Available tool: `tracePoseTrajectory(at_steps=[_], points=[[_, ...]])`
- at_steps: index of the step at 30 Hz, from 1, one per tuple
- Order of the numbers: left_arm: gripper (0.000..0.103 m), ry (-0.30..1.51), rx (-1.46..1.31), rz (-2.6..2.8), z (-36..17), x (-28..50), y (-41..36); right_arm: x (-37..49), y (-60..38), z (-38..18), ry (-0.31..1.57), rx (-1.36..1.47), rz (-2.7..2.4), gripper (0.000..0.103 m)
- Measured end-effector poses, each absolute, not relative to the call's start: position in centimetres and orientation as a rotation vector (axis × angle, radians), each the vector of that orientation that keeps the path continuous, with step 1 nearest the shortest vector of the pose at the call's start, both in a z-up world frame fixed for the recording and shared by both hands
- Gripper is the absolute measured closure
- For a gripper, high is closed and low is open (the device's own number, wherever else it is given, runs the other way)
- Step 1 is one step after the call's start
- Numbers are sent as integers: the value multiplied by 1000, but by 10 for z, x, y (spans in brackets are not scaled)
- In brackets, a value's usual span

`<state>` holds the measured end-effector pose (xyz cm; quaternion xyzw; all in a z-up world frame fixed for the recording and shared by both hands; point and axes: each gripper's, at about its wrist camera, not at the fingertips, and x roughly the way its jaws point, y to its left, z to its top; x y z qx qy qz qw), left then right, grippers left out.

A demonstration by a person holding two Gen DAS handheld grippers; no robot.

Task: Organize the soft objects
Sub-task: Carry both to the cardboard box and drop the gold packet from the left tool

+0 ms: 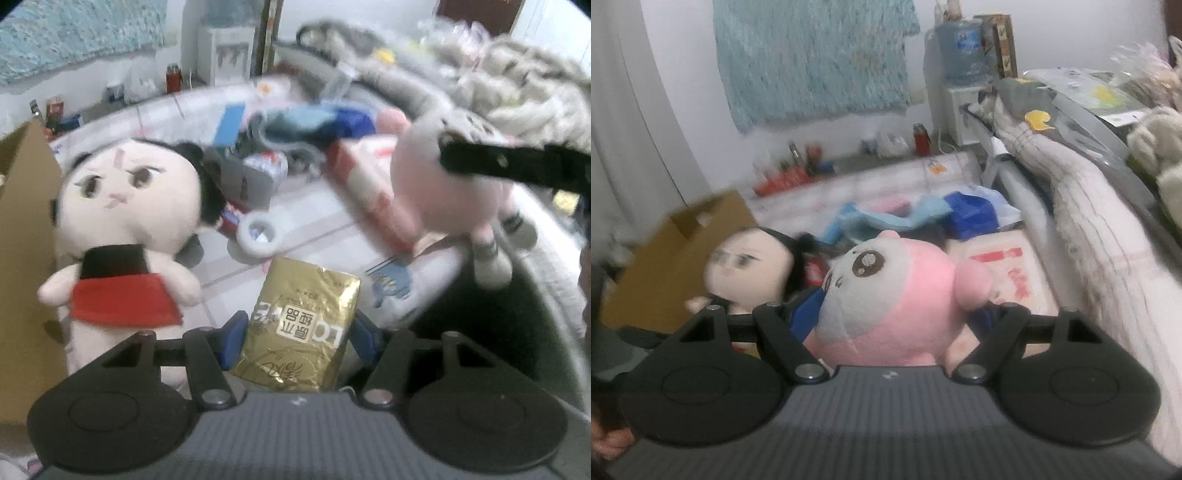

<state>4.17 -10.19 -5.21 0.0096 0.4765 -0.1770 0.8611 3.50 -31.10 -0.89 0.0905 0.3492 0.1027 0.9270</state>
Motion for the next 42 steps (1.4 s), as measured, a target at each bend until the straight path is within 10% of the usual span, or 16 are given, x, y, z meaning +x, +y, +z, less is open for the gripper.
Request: tracePoseTrajectory(at_steps=[18,42], points=[[43,658,-126,161,74,-22,91,33,-140,113,577,389,794,23],[42,1021,-119,371,-67,231,294,291,176,-30,1111,331,500,21]])
